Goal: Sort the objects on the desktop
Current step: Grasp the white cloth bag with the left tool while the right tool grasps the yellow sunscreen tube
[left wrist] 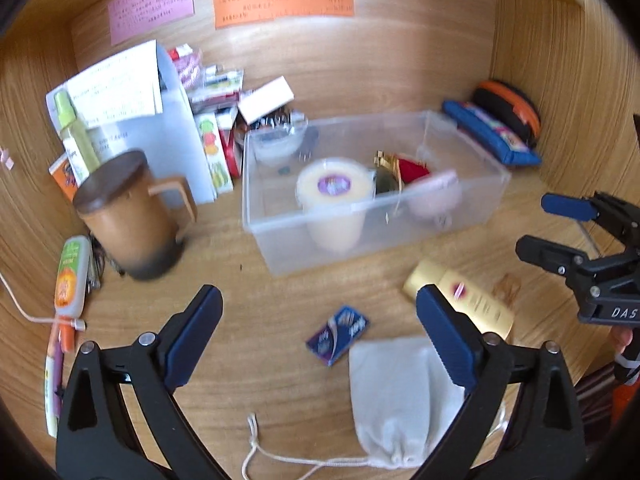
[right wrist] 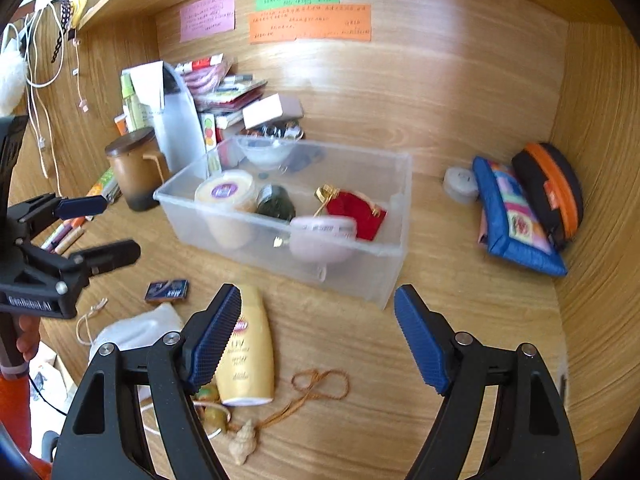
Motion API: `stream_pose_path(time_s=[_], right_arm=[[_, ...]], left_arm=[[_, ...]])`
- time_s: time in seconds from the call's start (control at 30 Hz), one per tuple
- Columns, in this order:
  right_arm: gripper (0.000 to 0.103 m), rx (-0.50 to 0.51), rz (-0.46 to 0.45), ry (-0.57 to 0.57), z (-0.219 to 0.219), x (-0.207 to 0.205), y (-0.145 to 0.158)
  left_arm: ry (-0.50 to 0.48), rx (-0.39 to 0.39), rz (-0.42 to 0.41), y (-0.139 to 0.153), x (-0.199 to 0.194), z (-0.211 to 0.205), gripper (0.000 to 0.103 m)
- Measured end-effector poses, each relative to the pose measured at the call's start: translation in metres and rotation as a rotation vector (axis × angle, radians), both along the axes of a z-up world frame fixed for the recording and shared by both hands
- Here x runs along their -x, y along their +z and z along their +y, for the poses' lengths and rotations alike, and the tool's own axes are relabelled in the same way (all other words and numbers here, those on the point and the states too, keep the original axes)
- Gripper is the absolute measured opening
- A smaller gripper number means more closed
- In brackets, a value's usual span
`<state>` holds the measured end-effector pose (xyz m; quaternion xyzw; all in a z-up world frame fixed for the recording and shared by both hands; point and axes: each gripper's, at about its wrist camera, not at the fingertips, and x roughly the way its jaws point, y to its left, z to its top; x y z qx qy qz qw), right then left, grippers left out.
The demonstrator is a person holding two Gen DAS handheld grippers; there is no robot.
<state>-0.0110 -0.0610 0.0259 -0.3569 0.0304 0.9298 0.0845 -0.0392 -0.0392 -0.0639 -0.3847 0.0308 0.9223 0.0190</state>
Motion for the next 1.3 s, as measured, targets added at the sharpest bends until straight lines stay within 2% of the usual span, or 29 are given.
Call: stream_pose_path(time_s=[0.17, 0.27, 0.47, 0.67, 0.93, 1.13, 1.3], right_arm=[[0.076, 0.037, -0.037, 0.016, -0.006, 0.000, -0.019], [0.076, 0.051, -0.054, 0.017, -0.010, 0.001, -0.029], [0.076, 0.099, -0.088, 0.037, -0.013, 0.005, -0.047], [0.076, 0.066, -0.104, 0.069, -0.023, 0.010, -0.052], [0.074, 0.043, -0.121, 0.083, -0.028, 0.017, -0.060], [0.063, 0.051, -0.138, 0.117, -0.032, 0.022, -0.064], [0.047, 0.040, -0.168, 0.146, -0.040, 0.029, -0.071]], left_arm=[[-0.040, -0.042, -0.043, -0.017, -0.012, 0.006, 0.098], [-0.042, -0.041, -0.067, -0.025, -0.015, 0.010, 0.098], [-0.032, -0.100, -0.089, -0.034, -0.027, 0.009, 0.098], [-0.013, -0.176, -0.102, -0.035, -0.036, 0.002, 0.098], [-0.031, -0.199, -0.091, -0.029, -0.042, 0.004, 0.098], [-0.046, -0.250, -0.093, -0.027, -0.047, 0.005, 0.098], [-0.070, -0.206, -0.111, -0.035, -0.047, 0.017, 0.098]])
